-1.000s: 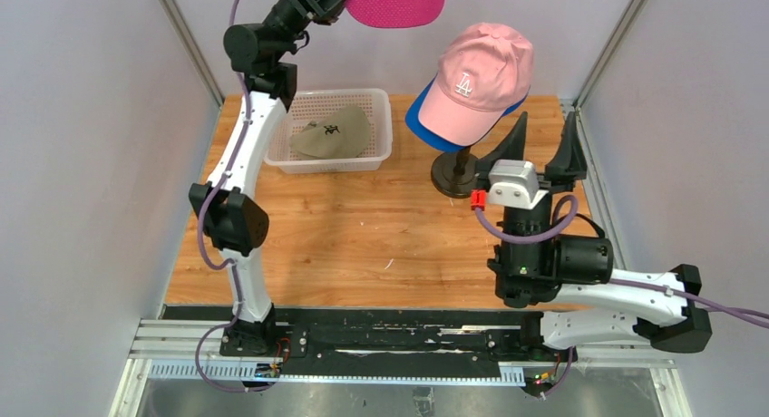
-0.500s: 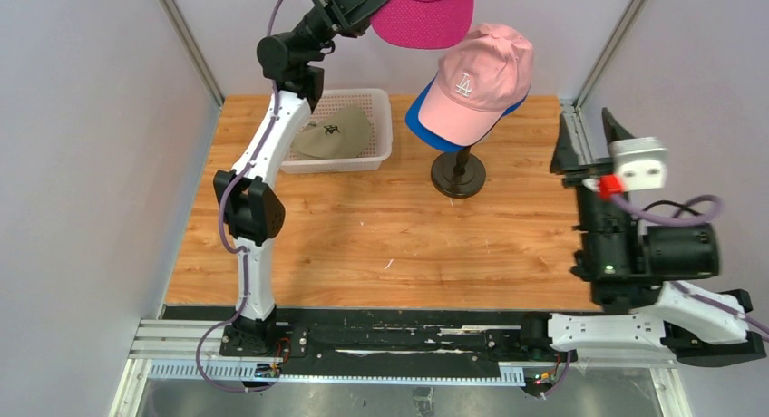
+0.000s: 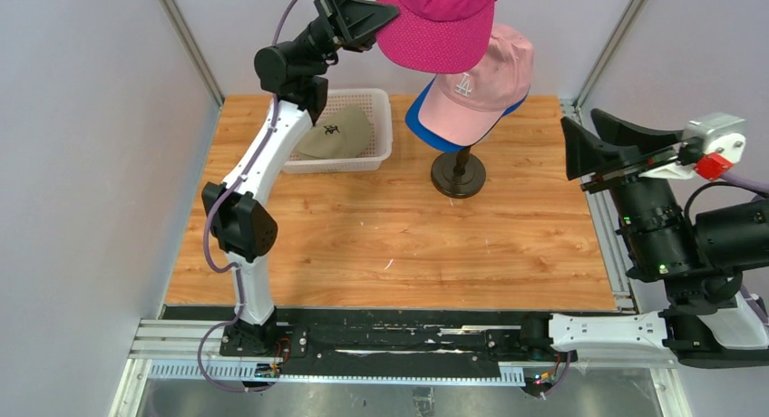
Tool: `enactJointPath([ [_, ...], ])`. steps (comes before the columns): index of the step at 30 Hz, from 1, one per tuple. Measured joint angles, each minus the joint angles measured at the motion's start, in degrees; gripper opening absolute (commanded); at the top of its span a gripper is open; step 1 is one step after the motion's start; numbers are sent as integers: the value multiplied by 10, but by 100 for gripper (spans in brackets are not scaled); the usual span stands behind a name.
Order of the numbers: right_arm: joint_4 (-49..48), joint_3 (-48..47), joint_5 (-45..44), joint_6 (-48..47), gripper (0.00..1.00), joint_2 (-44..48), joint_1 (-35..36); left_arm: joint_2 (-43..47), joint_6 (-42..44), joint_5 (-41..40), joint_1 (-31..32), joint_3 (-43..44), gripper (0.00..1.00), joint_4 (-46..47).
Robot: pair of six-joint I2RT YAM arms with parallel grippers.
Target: Stack the hats
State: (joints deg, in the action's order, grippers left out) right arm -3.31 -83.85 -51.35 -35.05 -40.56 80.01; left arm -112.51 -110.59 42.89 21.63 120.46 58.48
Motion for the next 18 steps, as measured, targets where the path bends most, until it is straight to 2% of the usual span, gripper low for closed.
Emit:
enactJointPath([
  [6, 77, -23, 40, 99, 44, -25, 0, 40, -15, 5, 8, -45, 0, -5],
  [11, 96, -34, 64, 159, 45, -30, 0, 81, -23, 7, 10, -89, 0, -16],
  [14, 99, -44, 79, 186, 47, -41, 0, 104, -24, 9, 11, -109, 0, -17],
  [18, 102, -78, 83, 193, 56, -85, 0, 127, -24, 13, 11, -121, 0, -18],
])
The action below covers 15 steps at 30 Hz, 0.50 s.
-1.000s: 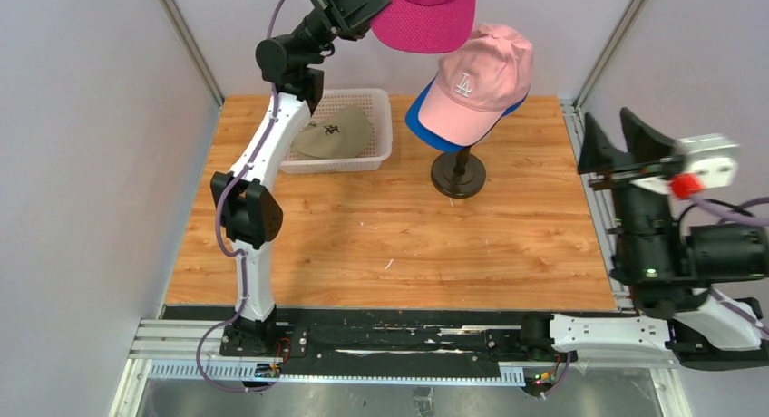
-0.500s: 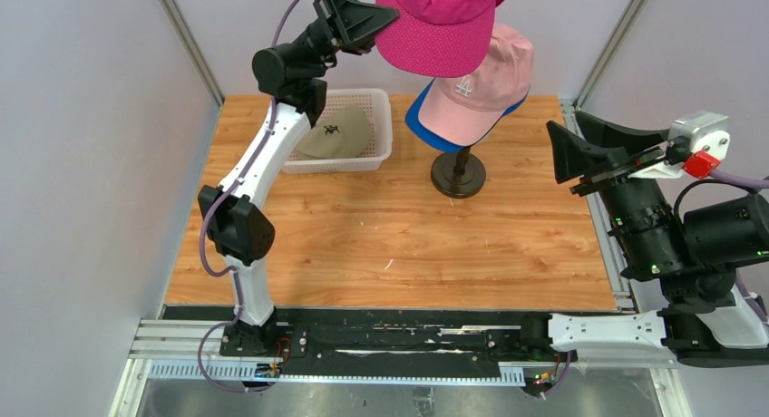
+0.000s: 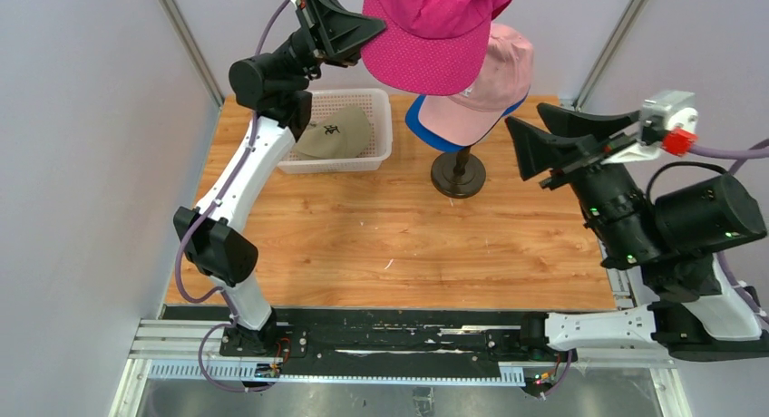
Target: Stack the hats
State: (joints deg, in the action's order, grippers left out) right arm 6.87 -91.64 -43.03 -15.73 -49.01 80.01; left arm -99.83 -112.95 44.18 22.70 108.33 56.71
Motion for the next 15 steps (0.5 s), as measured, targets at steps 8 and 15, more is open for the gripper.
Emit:
enactJointPath([
  [8, -21, -79, -54, -93, 66, -139, -7, 12, 5, 7, -3, -1, 0, -9],
  [15, -58, -101, -88, -193, 67, -239, -118, 16, 7, 7, -39, -5, 0, -26],
])
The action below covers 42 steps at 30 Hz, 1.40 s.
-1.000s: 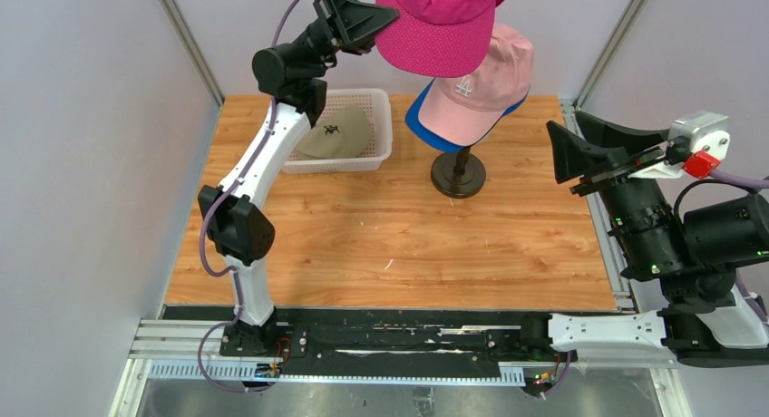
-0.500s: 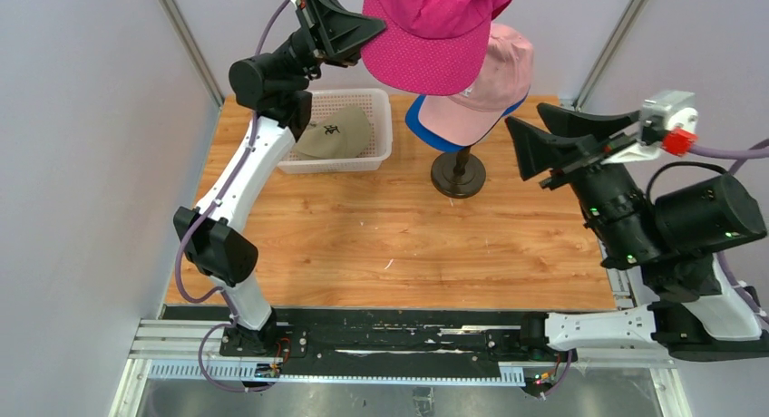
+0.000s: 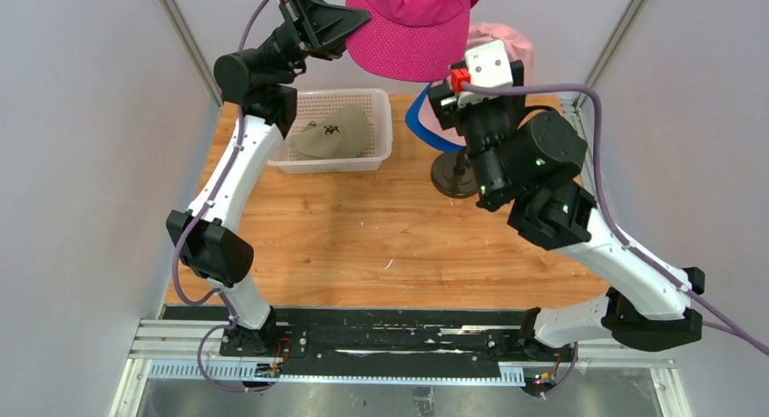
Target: Stack the hats
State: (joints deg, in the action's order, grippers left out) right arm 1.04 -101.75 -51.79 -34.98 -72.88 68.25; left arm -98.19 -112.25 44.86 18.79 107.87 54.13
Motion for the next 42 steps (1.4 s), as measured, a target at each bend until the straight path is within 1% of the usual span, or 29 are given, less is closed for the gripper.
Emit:
enactJointPath([
  [5, -5, -2, 4, -11, 67, -9, -85, 3, 0, 0, -27, 0, 0, -2],
  [10, -7, -28, 26, -7, 68, -14, -159, 2, -3, -5, -54, 1, 0, 0],
  [15, -7, -86, 53, -3, 69, -55, -226, -5, -5, -10, -68, 14, 0, 3],
  [21, 8, -172, 77, -2, 73, -139, -314, -10, -8, -12, -70, 23, 0, 11],
  [24, 35, -224, 89, 10, 73, -175, -347, -13, -10, -14, -70, 28, 0, 17],
  [26, 68, -260, 107, 33, 72, -208, -388, -17, -12, -16, -70, 32, 0, 21],
  [29, 126, -291, 159, 90, 70, -216, -433, -26, -16, -18, -70, 43, 0, 25],
  [34, 200, -327, 305, 223, 70, -204, -514, -45, -24, -26, -70, 61, 0, 31],
  [37, 219, -329, 395, 299, 70, -192, -556, -56, -31, -31, -70, 68, 0, 37],
  [42, 235, -329, 503, 386, 70, -193, -588, -67, -37, -36, -66, 80, 0, 41],
])
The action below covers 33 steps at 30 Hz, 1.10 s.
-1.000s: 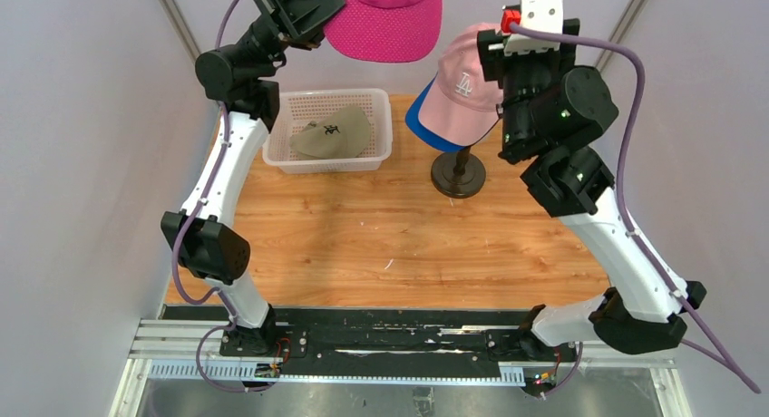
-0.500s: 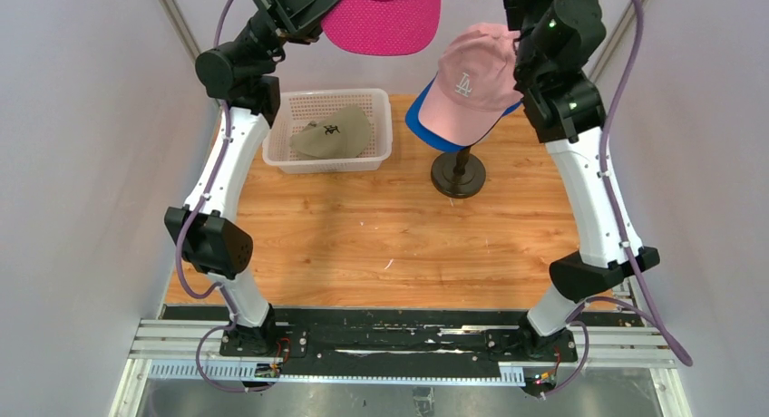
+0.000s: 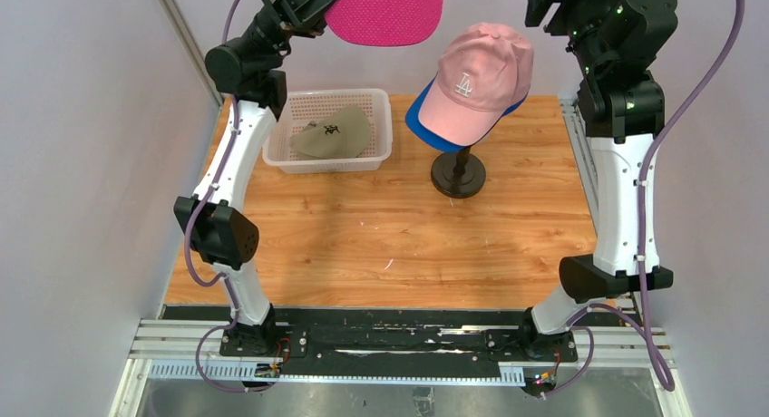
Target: Stack the hats
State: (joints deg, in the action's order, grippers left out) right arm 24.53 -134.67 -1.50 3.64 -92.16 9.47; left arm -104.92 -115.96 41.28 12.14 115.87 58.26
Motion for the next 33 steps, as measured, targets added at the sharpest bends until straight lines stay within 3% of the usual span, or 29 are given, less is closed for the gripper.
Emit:
enactJointPath([
  [14, -42, 84, 256, 225, 60, 13, -80, -14, 3, 2, 24, 39, 0, -11],
  [19, -105, 107, 348, 338, 54, 19, -94, -14, 7, 7, 28, 39, 0, -19],
  [27, -219, 164, 440, 491, 51, 26, -96, -16, 12, 12, 36, 41, 0, -31],
  [33, -264, 207, 464, 542, 51, 46, -96, -28, 26, 21, 51, 54, 0, -52],
])
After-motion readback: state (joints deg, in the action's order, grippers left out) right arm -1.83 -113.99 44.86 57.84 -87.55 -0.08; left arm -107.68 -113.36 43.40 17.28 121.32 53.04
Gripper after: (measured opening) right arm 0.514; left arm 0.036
